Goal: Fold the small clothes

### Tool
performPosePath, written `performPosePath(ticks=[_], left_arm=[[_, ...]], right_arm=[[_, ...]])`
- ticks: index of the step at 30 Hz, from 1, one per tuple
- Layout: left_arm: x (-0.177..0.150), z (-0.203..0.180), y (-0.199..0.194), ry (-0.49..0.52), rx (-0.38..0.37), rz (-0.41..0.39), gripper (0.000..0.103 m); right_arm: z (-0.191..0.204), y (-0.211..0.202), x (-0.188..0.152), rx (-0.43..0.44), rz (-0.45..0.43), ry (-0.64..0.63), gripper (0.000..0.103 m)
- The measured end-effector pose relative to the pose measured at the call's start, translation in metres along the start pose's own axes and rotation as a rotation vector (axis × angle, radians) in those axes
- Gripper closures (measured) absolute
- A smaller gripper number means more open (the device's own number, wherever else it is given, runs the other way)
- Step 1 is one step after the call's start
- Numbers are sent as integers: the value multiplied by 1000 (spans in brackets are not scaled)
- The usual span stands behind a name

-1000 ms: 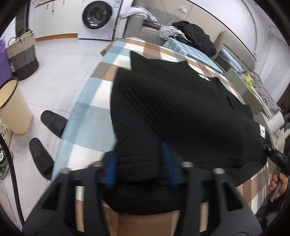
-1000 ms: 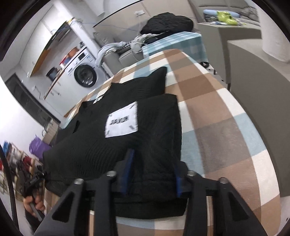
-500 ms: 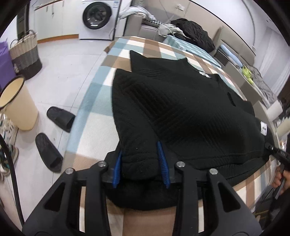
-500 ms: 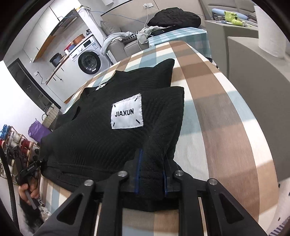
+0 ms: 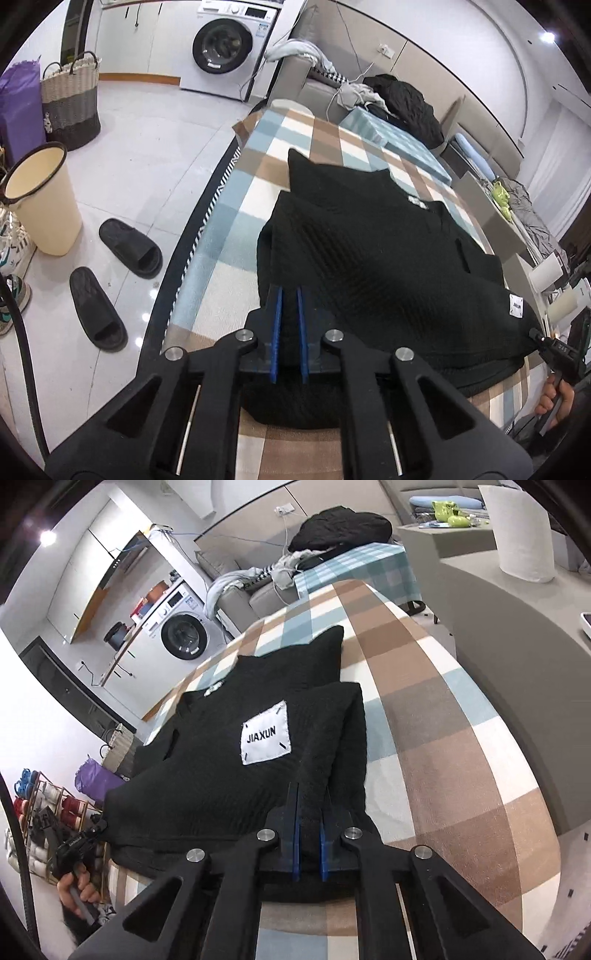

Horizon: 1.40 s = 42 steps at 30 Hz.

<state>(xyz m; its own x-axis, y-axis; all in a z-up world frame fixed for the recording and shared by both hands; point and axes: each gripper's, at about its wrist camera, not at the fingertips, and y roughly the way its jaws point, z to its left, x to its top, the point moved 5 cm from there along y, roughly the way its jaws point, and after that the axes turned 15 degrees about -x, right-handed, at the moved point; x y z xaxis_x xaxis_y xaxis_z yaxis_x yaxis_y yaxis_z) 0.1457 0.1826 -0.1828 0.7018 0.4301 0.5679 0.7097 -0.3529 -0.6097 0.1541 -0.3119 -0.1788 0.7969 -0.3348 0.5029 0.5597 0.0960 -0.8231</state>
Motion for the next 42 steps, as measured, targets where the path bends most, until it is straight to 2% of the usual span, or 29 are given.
performPosePath(ticks=[4, 9, 13, 16, 20, 22, 23, 24, 25, 26, 28, 29, 34, 38, 42], left_arm=[[19, -14, -5, 34, -22, -40, 99], [55, -33, -3, 83, -50, -87, 99], [89, -38, 13, 102, -45, -97, 99], [117, -34, 34, 103, -35, -95, 99], [152, -22, 68, 71, -22, -98, 99], [165, -12, 87, 39, -3, -82, 98], [170, -5, 96, 13, 11, -76, 92], [173, 1, 103, -6, 19, -67, 86], [174, 5, 108, -21, 24, -52, 72], [175, 8, 110, -29, 26, -46, 65], [173, 10, 110, -12, 22, -55, 57], [172, 10, 110, 0, 19, -54, 49], [153, 8, 106, 32, 4, -21, 46], [133, 7, 93, 62, 43, -5, 46], [112, 2, 87, 116, 76, 32, 46]], right_arm=[[10, -12, 17, 73, -38, 18, 97], [22, -16, 60, 171, -89, 98, 97], [26, 1, 99, 186, -111, 175, 97], [24, 27, 129, 164, -119, 250, 97], [20, 72, 161, 86, -89, 325, 97], [15, 91, 169, 29, -60, 335, 88], [11, 98, 172, 11, -52, 341, 74], [4, 101, 174, -18, -53, 354, 65], [-2, 101, 174, -32, -64, 365, 55], [-6, 100, 174, -36, -71, 359, 55], [-16, 94, 173, -64, -75, 342, 55], [-19, 91, 172, -81, -84, 325, 54], [-14, 92, 158, -150, -54, 171, 53], [4, 101, 144, -173, -23, 77, 52], [30, 101, 130, -125, -8, 6, 53]])
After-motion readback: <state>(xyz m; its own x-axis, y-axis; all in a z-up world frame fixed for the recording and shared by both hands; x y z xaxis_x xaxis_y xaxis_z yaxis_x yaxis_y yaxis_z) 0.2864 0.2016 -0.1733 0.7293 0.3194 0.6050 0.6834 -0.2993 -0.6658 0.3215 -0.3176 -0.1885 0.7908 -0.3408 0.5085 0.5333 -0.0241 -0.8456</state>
